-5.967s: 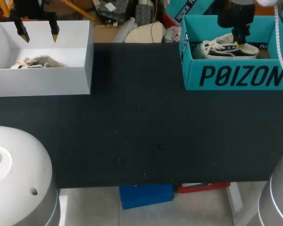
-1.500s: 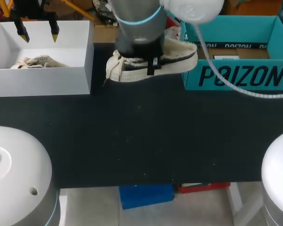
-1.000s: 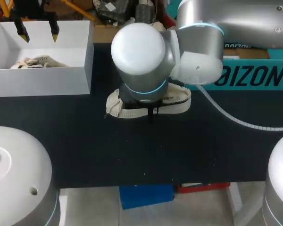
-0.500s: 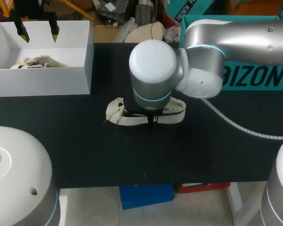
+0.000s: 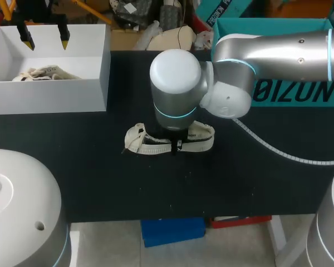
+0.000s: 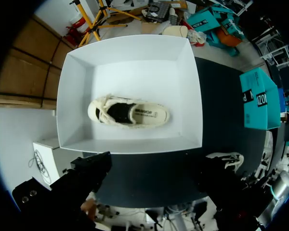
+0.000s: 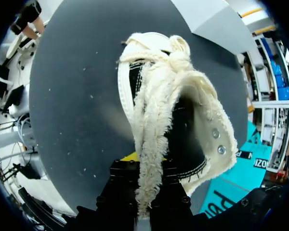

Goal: Take the shoe out of the shoebox, open the shoe tongue, remove and reinsert the insole, then place the shoe into the shoebox

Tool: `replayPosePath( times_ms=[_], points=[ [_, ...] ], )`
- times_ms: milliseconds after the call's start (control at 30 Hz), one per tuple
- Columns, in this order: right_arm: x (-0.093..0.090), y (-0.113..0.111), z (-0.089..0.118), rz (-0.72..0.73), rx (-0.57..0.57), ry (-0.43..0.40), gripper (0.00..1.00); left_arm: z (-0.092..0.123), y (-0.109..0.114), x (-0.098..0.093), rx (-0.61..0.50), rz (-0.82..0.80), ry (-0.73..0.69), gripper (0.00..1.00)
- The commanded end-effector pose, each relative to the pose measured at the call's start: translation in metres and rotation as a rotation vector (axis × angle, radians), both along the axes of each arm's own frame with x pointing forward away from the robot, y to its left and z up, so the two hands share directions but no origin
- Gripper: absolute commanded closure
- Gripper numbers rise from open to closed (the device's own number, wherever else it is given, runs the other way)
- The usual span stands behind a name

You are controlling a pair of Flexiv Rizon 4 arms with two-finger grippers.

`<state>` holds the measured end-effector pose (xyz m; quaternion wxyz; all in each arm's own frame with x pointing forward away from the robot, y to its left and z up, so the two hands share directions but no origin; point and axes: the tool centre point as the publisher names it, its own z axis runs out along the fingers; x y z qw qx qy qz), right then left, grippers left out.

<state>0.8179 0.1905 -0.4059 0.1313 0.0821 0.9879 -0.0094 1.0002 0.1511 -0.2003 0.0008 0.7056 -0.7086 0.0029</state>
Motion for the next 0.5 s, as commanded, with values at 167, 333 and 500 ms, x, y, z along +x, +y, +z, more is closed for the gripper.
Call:
replayPosePath(
  times_ms=[167, 333, 500],
  points=[
    [0.0, 0.005, 0.011, 0.006, -0.01, 0.036, 0.0, 0.0, 0.0, 0.0, 0.003, 0.002, 0.001, 0.0],
    [0.002, -0.006, 0.049, 0.047, 0.025, 0.069, 0.0, 0.0, 0.0, 0.0, 0.003, 0.002, 0.001, 0.0],
    [0.009, -0.012, 0.09, 0.28, 0.141, 0.104, 0.0, 0.0, 0.0, 0.0, 0.003, 0.002, 0.001, 0.0]
  ],
)
